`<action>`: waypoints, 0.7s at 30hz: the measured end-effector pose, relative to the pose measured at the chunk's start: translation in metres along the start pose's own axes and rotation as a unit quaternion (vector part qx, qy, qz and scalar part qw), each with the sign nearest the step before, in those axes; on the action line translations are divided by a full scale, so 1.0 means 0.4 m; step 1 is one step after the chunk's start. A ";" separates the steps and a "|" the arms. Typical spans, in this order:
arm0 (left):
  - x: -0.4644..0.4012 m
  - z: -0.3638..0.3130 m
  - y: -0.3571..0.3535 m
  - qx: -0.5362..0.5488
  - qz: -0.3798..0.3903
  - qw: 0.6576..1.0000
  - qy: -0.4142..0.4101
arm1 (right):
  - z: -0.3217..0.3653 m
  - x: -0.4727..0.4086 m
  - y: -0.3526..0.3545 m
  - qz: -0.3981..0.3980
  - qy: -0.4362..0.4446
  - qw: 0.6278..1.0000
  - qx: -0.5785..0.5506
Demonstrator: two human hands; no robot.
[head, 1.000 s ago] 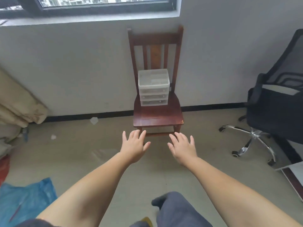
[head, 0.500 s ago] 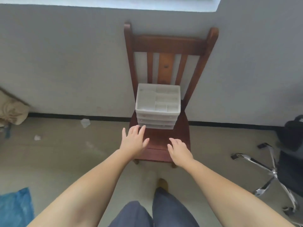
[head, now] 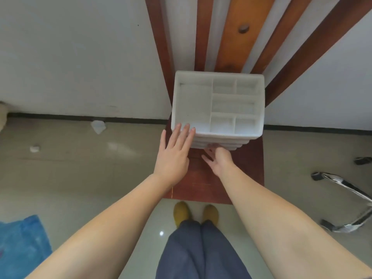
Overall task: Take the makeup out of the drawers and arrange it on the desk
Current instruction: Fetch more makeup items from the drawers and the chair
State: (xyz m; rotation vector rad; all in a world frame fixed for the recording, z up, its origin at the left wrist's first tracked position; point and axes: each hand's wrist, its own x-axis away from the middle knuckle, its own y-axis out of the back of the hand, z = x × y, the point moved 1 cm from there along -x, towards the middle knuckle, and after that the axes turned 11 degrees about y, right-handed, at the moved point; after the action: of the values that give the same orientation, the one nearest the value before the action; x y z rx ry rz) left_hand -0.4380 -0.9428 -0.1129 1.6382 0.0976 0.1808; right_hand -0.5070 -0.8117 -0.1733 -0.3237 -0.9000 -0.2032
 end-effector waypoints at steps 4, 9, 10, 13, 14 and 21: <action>-0.001 0.008 -0.016 0.011 -0.027 1.000 -0.011 | -0.012 -0.015 -0.030 -0.026 -0.014 0.994 -0.107; -0.002 0.008 -0.013 0.013 -0.017 1.000 -0.013 | -0.037 -0.003 -0.021 -0.059 -0.014 0.995 -0.083; -0.002 0.009 -0.012 0.013 -0.013 1.000 -0.015 | -0.051 0.005 -0.011 -0.065 -0.020 0.994 -0.083; -0.001 0.009 -0.008 0.012 -0.003 1.000 -0.015 | -0.101 0.051 0.033 -0.078 -0.046 0.992 -0.086; 0.000 0.007 -0.008 0.013 0.002 1.000 -0.013 | -0.118 0.069 0.050 -0.081 -0.054 0.992 -0.081; 0.001 0.002 -0.007 0.006 0.020 1.000 -0.004 | -0.187 0.129 0.131 -0.062 -0.074 0.994 -0.059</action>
State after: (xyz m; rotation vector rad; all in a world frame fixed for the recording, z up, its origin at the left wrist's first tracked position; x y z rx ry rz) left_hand -0.4372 -0.9435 -0.1157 1.6532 0.0595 0.2040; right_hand -0.4047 -0.7916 -0.1858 -0.3961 -1.0580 -0.3505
